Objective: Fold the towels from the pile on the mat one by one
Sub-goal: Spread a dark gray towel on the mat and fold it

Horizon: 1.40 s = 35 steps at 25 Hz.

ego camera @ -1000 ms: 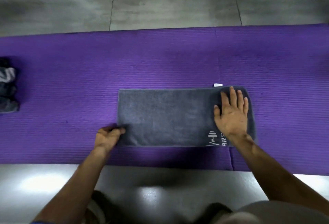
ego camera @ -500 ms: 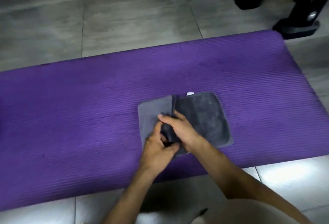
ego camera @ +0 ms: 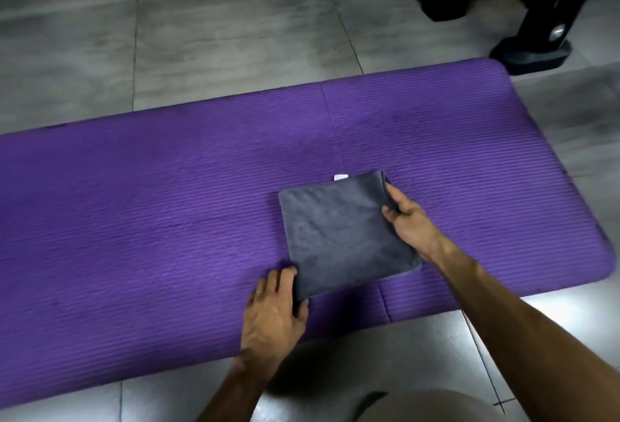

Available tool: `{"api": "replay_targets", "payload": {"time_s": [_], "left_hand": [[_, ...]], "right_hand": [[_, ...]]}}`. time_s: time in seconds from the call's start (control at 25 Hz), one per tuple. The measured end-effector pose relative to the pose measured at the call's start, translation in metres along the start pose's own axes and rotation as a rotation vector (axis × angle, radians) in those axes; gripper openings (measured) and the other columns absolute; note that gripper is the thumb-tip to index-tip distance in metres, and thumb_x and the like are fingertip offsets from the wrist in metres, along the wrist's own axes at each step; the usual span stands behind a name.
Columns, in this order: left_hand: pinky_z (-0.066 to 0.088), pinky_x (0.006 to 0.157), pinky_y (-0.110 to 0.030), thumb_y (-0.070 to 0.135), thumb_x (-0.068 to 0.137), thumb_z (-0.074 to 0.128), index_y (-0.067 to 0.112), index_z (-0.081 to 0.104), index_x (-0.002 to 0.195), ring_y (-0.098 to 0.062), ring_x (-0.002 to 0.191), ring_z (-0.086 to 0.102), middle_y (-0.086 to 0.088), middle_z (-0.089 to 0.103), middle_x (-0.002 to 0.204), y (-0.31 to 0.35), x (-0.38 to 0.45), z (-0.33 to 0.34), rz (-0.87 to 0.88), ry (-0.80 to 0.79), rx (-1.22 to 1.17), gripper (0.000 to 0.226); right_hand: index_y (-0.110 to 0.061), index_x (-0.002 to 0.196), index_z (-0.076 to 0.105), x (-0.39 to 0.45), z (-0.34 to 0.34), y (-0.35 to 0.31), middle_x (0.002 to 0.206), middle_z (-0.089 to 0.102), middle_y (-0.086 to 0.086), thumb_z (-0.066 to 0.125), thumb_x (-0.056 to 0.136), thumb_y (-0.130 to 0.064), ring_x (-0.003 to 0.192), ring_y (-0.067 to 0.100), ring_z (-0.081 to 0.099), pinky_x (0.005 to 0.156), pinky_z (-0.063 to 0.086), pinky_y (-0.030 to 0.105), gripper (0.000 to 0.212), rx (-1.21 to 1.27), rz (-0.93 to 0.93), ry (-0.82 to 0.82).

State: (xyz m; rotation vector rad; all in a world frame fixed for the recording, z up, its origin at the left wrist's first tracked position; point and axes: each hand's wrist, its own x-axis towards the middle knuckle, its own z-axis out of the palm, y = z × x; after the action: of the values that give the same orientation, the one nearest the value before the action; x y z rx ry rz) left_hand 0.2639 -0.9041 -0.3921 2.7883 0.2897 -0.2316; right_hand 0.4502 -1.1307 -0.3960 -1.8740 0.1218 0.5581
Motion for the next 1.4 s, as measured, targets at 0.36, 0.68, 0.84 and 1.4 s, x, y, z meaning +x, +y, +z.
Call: {"api": "replay_targets", "payload": {"time_s": [0.36,0.68,0.84,1.4], "left_hand": [[0.039,0.103,-0.03,0.033,0.095,0.048,0.031,0.016,0.15,-0.018,0.119,0.051,-0.001,0.049,0.133,0.033,0.008,-0.003,-0.048,-0.199,0.027,0.064],[0.054,0.074,-0.037,0.039,0.08,0.042,0.025,0.061,0.11,-0.023,0.095,0.061,0.0,0.06,0.108,0.026,0.003,-0.007,0.108,-0.038,0.019,0.038],[0.039,0.107,-0.048,0.042,0.088,0.028,0.014,0.044,0.143,-0.024,0.137,0.041,-0.005,0.04,0.151,0.011,0.066,-0.012,0.237,-0.057,0.191,0.064],[0.005,0.117,-0.059,0.069,0.091,0.024,0.011,0.019,0.154,-0.028,0.149,0.014,-0.014,0.015,0.161,0.004,0.067,0.026,0.21,-0.01,0.306,0.086]], "right_hand": [[-0.028,0.134,0.053,-0.002,-0.002,-0.005,0.104,0.065,-0.014,0.045,0.099,-0.009,0.095,0.003,0.062,0.091,0.042,0.017,0.041,-0.252,0.0,0.157],[-0.024,0.132,0.049,-0.018,0.013,0.015,0.105,0.071,0.008,0.048,0.099,-0.024,0.096,0.032,0.065,0.084,0.049,0.036,0.034,-0.481,-0.047,0.248],[-0.017,0.137,0.048,-0.018,0.017,0.018,0.125,0.063,0.013,0.044,0.101,-0.025,0.105,0.037,0.063,0.086,0.05,0.046,0.037,-0.617,-0.105,0.27],[-0.023,0.154,0.025,-0.003,0.075,0.013,0.162,0.021,0.006,0.03,0.098,-0.046,0.149,0.033,0.018,0.119,0.014,0.055,0.061,-1.062,-0.328,0.214]]}}
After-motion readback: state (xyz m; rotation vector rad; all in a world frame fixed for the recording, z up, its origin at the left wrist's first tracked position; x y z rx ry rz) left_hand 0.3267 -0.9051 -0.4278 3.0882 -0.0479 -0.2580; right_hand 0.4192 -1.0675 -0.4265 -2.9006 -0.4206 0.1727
